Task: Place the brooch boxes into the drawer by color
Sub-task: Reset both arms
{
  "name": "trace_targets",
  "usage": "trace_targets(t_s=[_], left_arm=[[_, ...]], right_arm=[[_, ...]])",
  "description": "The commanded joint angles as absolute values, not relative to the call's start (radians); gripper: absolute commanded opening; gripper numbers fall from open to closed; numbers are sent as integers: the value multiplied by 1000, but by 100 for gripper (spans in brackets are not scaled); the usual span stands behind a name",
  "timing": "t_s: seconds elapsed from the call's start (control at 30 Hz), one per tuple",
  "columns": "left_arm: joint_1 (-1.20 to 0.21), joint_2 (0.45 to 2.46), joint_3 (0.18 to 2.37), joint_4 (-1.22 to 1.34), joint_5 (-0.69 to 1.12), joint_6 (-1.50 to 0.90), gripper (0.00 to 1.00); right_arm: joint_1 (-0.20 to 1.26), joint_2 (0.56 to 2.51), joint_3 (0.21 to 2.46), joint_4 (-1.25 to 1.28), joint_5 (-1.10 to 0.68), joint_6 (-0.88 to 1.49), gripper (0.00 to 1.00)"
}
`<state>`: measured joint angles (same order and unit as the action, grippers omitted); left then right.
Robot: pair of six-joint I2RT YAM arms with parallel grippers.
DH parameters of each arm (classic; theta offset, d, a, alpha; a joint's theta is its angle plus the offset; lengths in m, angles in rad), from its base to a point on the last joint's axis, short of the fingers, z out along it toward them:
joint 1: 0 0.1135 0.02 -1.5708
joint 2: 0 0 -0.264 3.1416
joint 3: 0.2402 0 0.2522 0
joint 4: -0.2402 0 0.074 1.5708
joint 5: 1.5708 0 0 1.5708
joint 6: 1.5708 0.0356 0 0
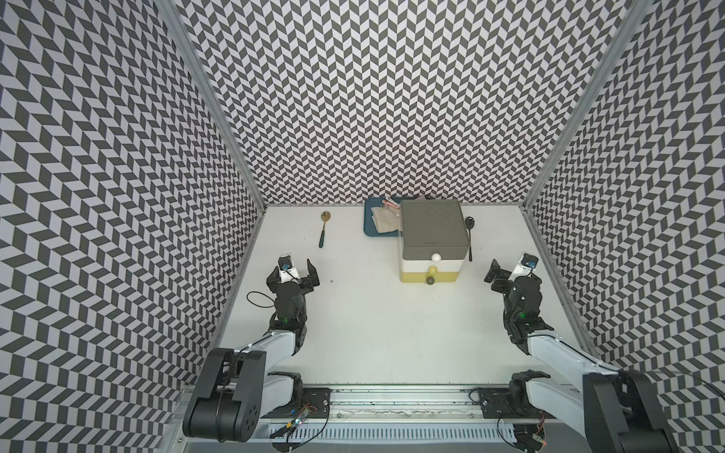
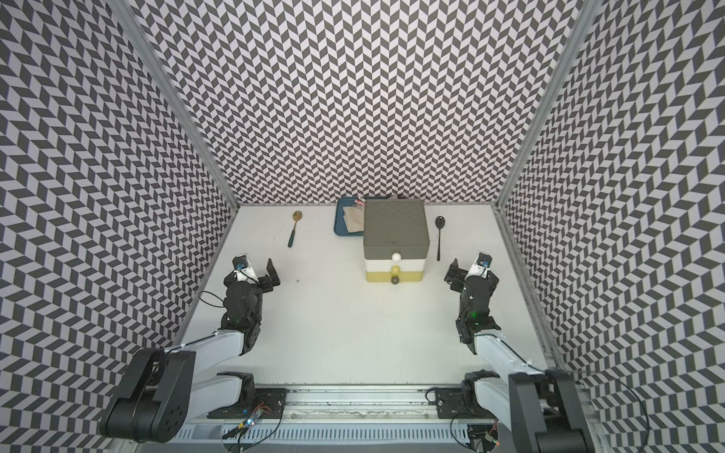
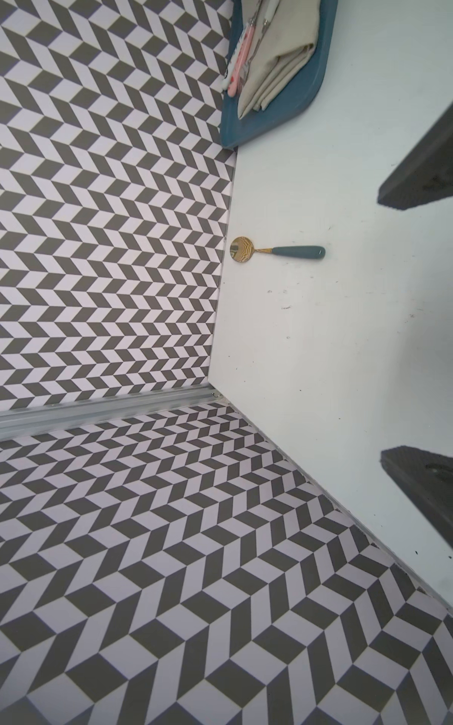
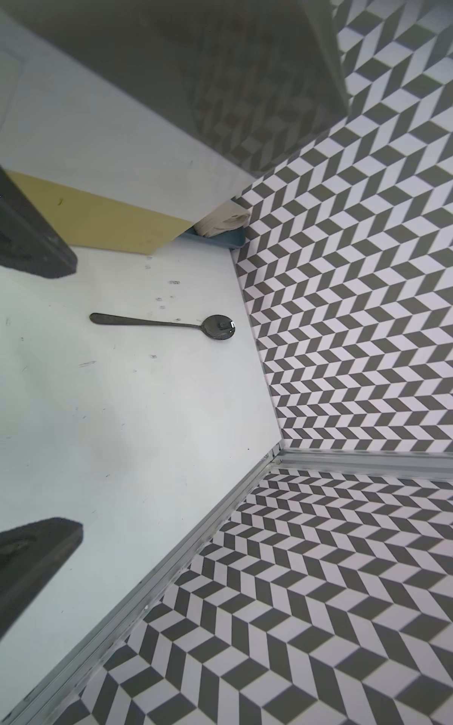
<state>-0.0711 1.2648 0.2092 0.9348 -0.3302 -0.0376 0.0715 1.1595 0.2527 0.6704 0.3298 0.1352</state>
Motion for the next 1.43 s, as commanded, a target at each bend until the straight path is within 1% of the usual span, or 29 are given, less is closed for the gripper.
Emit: trace_targets(t_s=[0.0, 0.1, 0.3, 0.33, 0.37, 0.4, 0.47, 0.5, 0.67, 1.1, 1.2, 1.4], left_arm=[[-42, 1329, 189, 1167, -214, -34, 100], [-19, 1394, 195, 1209, -150, -41, 100], [12, 1554, 155, 1437, -52, -41, 100], [14, 1551, 179, 1392, -31, -34, 100], [14, 1531, 218, 1283, -23, -40, 100], [14, 1536, 244, 1232, -25, -42, 100], [11, 1550, 235, 1276, -22, -30, 100], [11, 1540, 244, 1242, -21, -32, 100], [9, 1544, 243, 1245, -24, -29, 100], [-1, 1545, 255, 1227, -36, -18, 100], [-17, 1546, 264, 1211, -52, 0, 100], [-17, 1546, 264, 1210, -52, 0, 100]], right_arm=[[54, 1262, 214, 1064, 276, 37, 100], [9, 1386, 210, 1169, 183, 81, 100], [11, 1558, 112, 1537, 129, 49, 99], [12, 1571, 119, 1545, 124, 45, 99], [13, 1553, 145, 1469, 112, 42, 99], [14, 1538, 175, 1381, 100, 38, 100], [15, 1516, 247, 1232, 88, 32, 99], [21, 1524, 247, 1253, 98, 30, 99], [23, 1558, 197, 1379, 101, 23, 99], [27, 1552, 204, 1355, 104, 17, 99], [38, 1562, 249, 1313, 68, -14, 99], [41, 1555, 247, 1306, 63, -17, 99]])
